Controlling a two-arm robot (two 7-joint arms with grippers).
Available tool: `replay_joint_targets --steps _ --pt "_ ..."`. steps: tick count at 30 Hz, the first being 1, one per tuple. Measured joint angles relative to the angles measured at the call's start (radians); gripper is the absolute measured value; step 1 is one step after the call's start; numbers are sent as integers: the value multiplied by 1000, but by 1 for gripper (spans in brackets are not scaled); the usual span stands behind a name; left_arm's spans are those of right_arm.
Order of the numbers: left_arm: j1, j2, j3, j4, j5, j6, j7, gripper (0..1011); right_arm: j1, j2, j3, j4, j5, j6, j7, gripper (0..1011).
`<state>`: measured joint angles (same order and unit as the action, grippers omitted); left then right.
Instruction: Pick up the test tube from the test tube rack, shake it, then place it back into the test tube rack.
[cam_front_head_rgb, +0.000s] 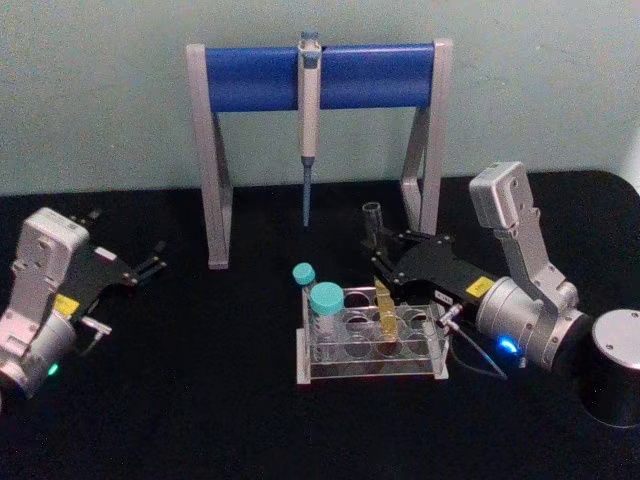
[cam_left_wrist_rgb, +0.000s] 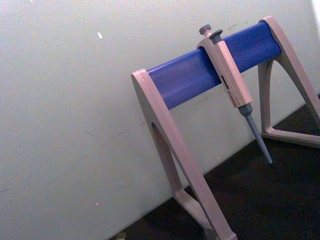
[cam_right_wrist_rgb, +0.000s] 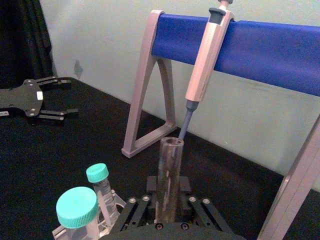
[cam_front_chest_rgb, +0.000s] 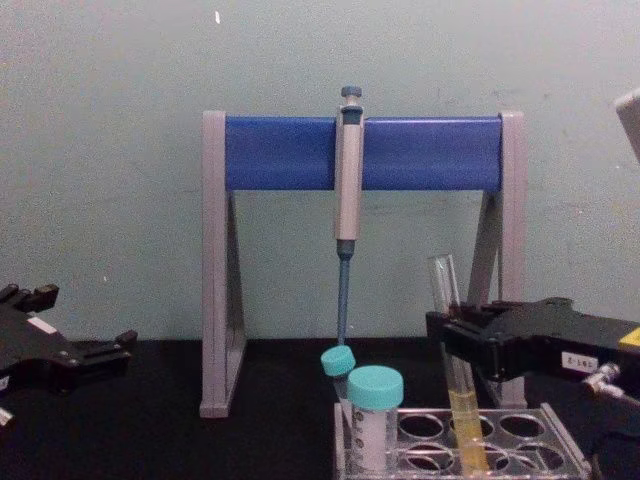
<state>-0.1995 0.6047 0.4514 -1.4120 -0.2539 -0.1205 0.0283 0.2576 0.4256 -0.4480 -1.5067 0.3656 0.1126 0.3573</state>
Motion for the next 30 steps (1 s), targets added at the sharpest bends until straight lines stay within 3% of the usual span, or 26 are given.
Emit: replay_joint_targets --steps 3,21,24,30 --pt "0 0 0 0 0 0 0 1001 0 0 0 0 0 0 0 232" --pt "0 0 0 0 0 0 0 1001 -1 0 1 0 0 -1 1 228" --pt "0 0 0 0 0 0 0 1001 -12 -2 16 -9 -4 -25 12 228" --pt "0 0 0 0 0 0 0 1001 -39 -7 71 -53 60 -56 53 228"
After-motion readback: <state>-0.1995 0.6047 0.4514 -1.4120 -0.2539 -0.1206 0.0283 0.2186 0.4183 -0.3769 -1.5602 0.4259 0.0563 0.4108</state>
